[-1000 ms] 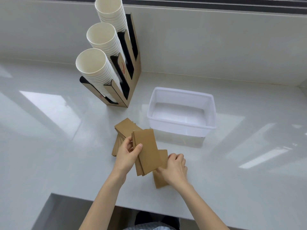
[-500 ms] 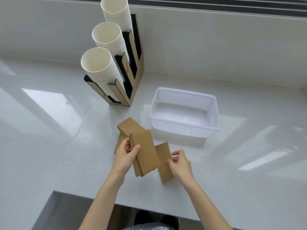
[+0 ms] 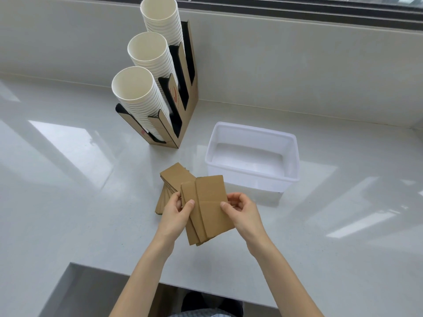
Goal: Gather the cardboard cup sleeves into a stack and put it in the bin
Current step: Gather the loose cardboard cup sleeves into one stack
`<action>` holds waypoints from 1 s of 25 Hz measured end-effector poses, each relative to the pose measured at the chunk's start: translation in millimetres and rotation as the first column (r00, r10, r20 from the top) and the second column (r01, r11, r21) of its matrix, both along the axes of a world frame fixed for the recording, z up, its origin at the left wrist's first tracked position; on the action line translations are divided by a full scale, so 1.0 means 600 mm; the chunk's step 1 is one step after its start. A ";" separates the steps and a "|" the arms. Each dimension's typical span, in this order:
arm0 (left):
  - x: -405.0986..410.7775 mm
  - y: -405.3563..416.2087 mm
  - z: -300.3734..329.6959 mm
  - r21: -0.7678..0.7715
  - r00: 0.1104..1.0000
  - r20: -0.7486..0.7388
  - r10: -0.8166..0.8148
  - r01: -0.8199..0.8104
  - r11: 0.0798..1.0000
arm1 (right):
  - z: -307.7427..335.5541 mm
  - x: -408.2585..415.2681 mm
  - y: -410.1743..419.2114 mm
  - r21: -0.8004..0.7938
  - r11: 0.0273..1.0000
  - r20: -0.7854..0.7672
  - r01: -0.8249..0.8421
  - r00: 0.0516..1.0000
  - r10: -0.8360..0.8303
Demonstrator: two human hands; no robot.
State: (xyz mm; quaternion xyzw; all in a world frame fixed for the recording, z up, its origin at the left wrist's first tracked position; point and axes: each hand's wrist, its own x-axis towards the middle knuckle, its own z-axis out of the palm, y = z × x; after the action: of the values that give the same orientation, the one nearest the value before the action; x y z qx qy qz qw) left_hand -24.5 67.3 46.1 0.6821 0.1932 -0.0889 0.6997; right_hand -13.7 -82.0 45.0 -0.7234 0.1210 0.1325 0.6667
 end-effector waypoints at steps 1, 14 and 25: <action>-0.001 -0.002 0.001 -0.005 1.000 0.002 0.003 -0.003 1.000 | -0.002 -0.001 0.004 -0.018 1.000 -0.008 -0.021 1.000 0.021; 0.001 -0.027 0.010 -0.081 1.000 -0.005 0.004 -0.004 0.997 | 0.013 0.006 0.013 -0.126 0.969 -0.063 -0.212 0.977 0.206; 0.040 -0.001 0.017 0.179 0.997 0.076 0.002 -0.016 0.984 | 0.033 0.070 0.034 -0.108 0.949 -0.082 -0.295 0.954 0.287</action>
State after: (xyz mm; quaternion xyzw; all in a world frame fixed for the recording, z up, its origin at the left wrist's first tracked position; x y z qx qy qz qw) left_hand -0.6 66.7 56.3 0.7444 0.1769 -0.0420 0.6425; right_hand 28.5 -61.6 65.1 -0.7671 0.0426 0.2454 0.5911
